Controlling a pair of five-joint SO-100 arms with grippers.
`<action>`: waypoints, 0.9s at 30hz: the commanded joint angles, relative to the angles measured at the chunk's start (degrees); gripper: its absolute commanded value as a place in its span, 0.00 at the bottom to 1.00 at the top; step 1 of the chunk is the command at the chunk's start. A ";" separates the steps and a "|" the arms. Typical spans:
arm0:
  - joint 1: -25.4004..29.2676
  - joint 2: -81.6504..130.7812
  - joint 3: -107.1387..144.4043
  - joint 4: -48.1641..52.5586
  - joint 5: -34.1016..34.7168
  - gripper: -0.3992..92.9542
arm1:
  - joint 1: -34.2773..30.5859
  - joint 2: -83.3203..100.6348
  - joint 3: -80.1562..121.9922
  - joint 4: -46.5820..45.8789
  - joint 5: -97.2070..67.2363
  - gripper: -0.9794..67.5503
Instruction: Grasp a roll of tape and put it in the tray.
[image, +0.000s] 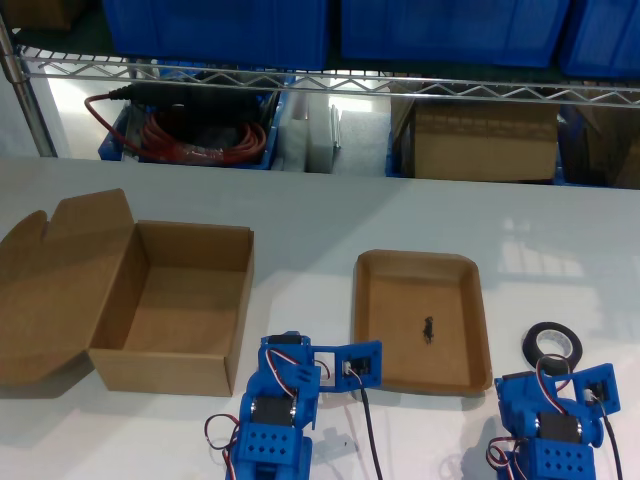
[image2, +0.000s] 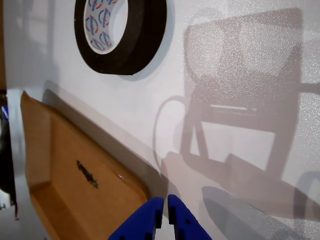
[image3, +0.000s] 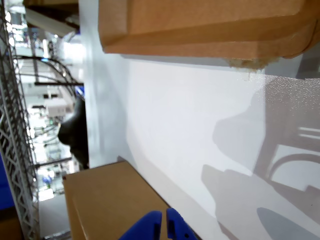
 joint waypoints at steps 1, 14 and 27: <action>-0.53 0.62 1.85 -0.70 0.09 0.01 | -0.26 0.44 -0.35 -0.35 1.76 0.01; -0.53 0.62 1.85 -0.70 0.09 0.01 | -0.26 0.44 -0.35 -0.35 1.76 0.01; -0.53 0.62 1.85 -0.70 0.09 0.01 | -0.26 0.44 -0.35 -0.35 1.67 0.05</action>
